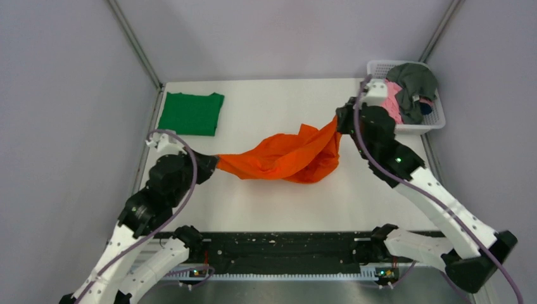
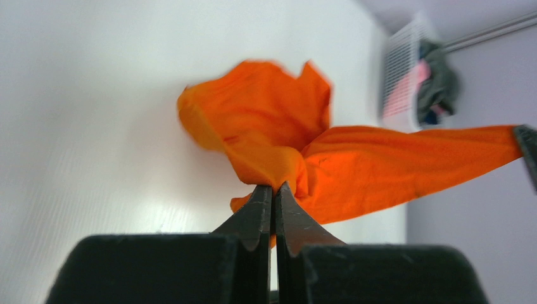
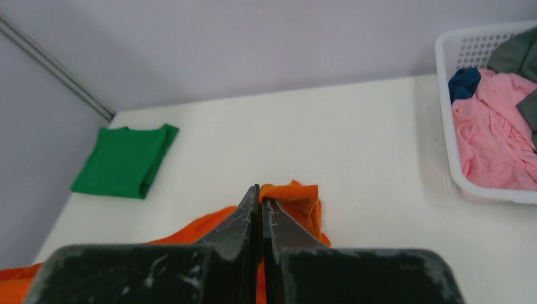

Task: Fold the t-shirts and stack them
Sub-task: Flatten out the tshirt

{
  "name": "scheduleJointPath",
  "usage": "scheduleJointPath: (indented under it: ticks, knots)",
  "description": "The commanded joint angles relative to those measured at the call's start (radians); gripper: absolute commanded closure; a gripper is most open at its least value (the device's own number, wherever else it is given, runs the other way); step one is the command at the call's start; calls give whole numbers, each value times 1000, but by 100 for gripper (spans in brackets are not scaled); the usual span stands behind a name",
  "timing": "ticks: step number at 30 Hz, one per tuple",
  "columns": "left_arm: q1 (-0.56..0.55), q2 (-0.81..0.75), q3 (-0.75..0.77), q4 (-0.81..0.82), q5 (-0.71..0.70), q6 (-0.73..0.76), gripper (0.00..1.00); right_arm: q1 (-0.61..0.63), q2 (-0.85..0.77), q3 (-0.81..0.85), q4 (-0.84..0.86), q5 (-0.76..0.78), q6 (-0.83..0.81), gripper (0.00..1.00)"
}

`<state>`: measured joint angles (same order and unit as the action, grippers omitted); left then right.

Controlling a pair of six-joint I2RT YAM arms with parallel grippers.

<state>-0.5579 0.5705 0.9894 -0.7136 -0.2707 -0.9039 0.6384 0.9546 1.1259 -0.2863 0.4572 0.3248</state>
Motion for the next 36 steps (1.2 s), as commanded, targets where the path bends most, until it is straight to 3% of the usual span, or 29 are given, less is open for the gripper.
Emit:
scheduleJointPath:
  ticks: [1, 8, 13, 19, 24, 31, 32, 34, 36]
  knots:
    - [-1, 3, 213, 111, 35, 157, 100, -4, -153, 113, -63, -62, 20, 100]
    - [-1, 71, 545, 178, 294, 263, 100, -5, -250, 365, -156, -322, 56, 100]
    - [0, 81, 654, 210, 395, 275, 100, -4, -266, 456, -159, -480, 68, 100]
    - [13, 125, 779, 195, 396, 307, 100, -5, -274, 512, -157, -462, 73, 100]
    - [18, 246, 817, 208, 187, 366, 100, -4, -284, 433, -135, -279, 59, 100]
    - [45, 615, 815, 148, -293, 443, 100, -5, -184, 227, -88, 308, 32, 100]
    - [81, 679, 805, 144, -308, 431, 100, -5, -151, 192, -74, 388, 32, 100]
    - [196, 807, 792, 123, -189, 377, 100, -9, -68, 125, -43, 525, 31, 100]
    - [279, 954, 781, 130, -94, 344, 100, -61, 50, 68, -21, 530, 63, 100]
